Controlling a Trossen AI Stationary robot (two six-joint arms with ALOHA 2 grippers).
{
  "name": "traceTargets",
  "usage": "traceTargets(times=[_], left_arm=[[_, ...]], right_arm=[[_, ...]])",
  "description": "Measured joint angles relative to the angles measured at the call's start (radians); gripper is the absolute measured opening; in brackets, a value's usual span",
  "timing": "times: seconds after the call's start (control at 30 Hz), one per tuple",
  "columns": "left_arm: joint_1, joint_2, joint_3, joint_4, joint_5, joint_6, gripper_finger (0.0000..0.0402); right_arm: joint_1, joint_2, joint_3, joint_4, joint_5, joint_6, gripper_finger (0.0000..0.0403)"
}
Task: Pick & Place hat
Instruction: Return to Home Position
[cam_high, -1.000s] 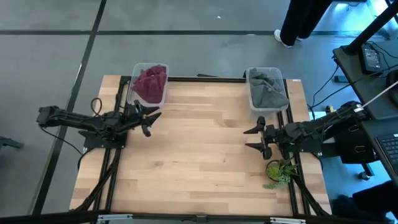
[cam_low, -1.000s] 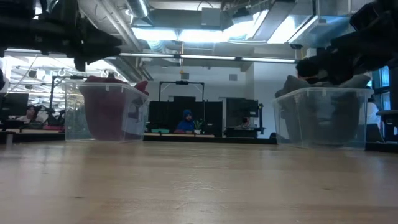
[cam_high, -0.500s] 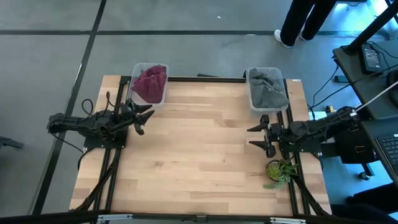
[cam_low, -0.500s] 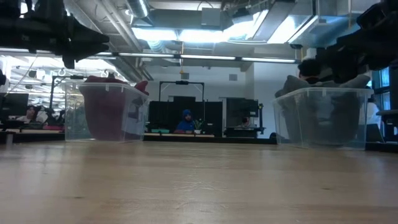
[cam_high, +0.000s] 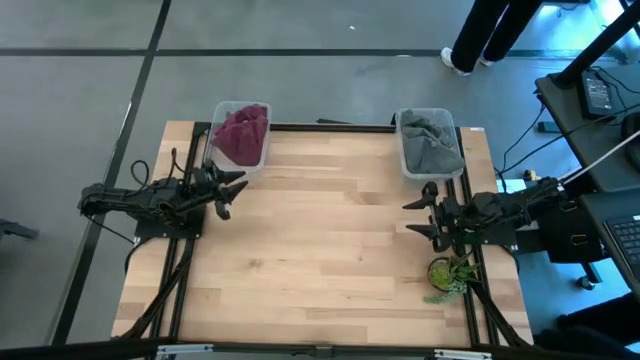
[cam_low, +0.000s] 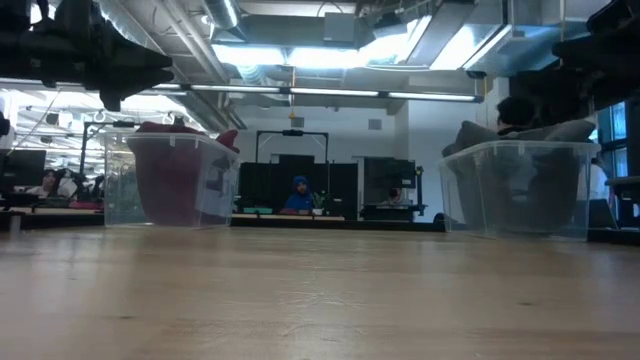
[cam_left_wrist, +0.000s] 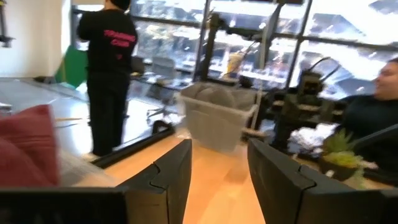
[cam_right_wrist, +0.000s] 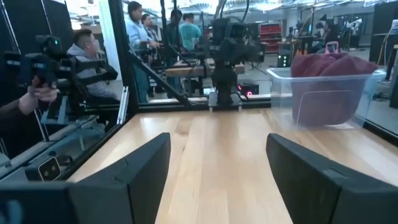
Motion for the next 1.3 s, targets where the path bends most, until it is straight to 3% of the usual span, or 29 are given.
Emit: traceTargets(times=[0.1,0.67,1.0,1.3], left_arm=[[0.0,0.0,-0.053,0.08,0.049,-0.008,0.0149],[0.0,0.0,-0.055,0.027,0.055,-0.034,0.0149],[0.0,0.0,-0.055,0.005,0.054,-0.002,0.0152],[0.0,0.0,-0.055,0.005,0.055,0.002,0.0148]], right_arm=[[0.0,-0.003,0.0,0.001,-0.001,-0.001,0.0265],[0.0,0.008,0.0,0.001,0.002,-0.047,0.0265],[0.0,0.008,0.0,0.015,0.216,-0.06,0.0265],[0.0,0.042,0.0,0.016,0.221,-0.115,0.0265]])
